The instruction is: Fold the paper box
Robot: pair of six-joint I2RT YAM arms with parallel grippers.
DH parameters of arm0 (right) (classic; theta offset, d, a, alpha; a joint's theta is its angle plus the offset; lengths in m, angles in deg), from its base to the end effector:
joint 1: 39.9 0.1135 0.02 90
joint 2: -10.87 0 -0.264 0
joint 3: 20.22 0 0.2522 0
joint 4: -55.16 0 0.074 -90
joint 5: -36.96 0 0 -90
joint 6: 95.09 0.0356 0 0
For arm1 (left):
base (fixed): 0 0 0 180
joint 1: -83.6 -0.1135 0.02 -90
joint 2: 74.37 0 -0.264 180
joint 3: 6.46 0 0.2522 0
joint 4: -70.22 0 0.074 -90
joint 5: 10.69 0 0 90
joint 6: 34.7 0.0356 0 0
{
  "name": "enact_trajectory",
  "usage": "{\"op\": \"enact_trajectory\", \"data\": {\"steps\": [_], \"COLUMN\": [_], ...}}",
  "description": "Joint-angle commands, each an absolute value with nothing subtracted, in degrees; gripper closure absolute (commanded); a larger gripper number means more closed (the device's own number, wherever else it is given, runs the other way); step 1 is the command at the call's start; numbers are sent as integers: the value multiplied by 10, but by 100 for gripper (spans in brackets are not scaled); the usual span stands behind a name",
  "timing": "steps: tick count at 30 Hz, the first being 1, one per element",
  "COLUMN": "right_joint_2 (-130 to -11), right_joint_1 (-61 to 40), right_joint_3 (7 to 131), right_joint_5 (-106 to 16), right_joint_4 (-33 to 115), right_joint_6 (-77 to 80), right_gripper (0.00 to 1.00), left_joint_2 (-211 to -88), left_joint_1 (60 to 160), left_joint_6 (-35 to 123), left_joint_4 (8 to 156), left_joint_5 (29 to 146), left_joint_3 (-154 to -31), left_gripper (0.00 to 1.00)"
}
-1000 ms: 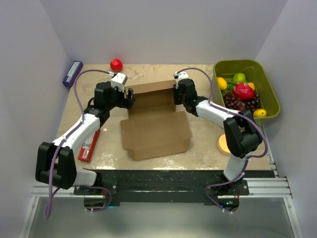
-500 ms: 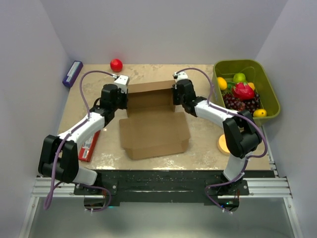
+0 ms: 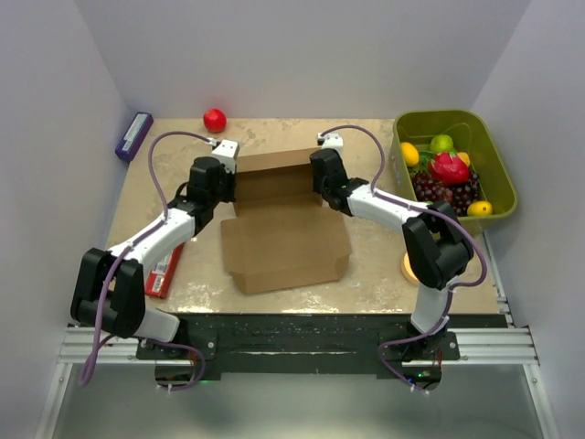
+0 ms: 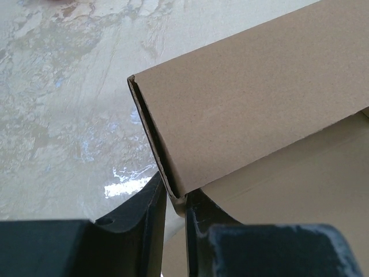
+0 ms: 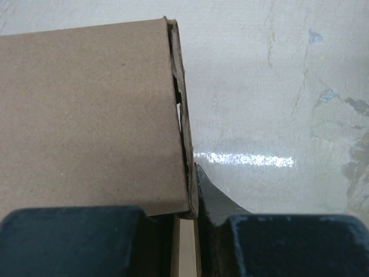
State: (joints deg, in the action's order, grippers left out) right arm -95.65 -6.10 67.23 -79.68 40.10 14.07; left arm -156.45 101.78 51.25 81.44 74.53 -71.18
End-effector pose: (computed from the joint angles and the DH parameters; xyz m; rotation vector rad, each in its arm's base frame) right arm 0.3587 0.2209 0.2248 -0.0060 2.0965 0.0510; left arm 0.3054 -0.0972 0.2474 0.2037 2.0612 -0.1523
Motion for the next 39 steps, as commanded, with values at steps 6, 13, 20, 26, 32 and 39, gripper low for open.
{"op": "enact_trajectory", "data": {"steps": [6,13,20,26,32,39], "right_joint_2": [-977,-983,-979,-985,-994,-943], "right_joint_1": [-74,-73,-71,-71,-74,-73], "right_joint_3": [694,683,664,685,734,723], "right_joint_5": [-976,-1012,-1009,-872,-768,-666], "right_joint_4": [361,384,411,411,325,310], "right_joint_6": [192,188,178,136,100,83], "right_gripper": [100,100,100,100,84,36], "left_joint_2": [-1536,-1536,-1538,-1534,-1479,-1399], "left_joint_1": [1023,1023,1023,1023,1023,1023], "left_joint_6": [501,499,496,496,532,623], "left_joint_4": [787,787,786,791,813,809], "left_joint_5": [730,732,742,756,770,804], "left_joint_3": [-708,-708,-710,-718,-720,-700], "left_gripper": [97,97,96,59,18,12]}}
